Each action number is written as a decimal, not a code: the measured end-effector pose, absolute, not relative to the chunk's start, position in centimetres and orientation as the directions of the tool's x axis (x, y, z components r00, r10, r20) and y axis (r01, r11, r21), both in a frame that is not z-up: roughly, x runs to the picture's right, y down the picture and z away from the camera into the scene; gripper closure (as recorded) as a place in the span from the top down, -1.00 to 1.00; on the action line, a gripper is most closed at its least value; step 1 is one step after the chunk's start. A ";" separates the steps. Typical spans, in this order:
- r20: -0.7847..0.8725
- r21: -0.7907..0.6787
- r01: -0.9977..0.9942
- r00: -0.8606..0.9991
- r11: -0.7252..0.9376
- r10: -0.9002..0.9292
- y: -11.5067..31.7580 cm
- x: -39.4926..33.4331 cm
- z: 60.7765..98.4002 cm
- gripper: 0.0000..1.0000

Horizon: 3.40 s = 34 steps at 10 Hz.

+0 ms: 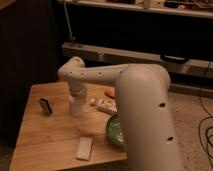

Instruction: Place the ceramic cup over the eraser

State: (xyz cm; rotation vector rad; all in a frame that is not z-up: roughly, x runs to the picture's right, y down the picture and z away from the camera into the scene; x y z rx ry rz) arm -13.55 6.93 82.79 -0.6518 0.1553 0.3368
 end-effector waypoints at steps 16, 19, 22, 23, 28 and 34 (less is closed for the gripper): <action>0.061 -0.585 -0.314 0.903 0.748 0.426 3.8 -11.0 81.2 0.60; 0.278 -0.586 -0.198 0.862 0.786 0.424 4.1 -11.3 80.9 0.60; 0.421 -0.534 -0.079 0.839 0.842 0.346 4.9 -11.9 80.8 0.60; 0.451 -0.518 -0.050 0.832 0.854 0.322 5.1 -12.1 80.8 0.60; 0.506 -0.447 -0.013 0.821 0.894 0.265 5.2 -12.0 82.1 0.60; 0.653 -0.535 -0.060 0.602 0.842 0.458 4.1 -9.5 85.4 0.60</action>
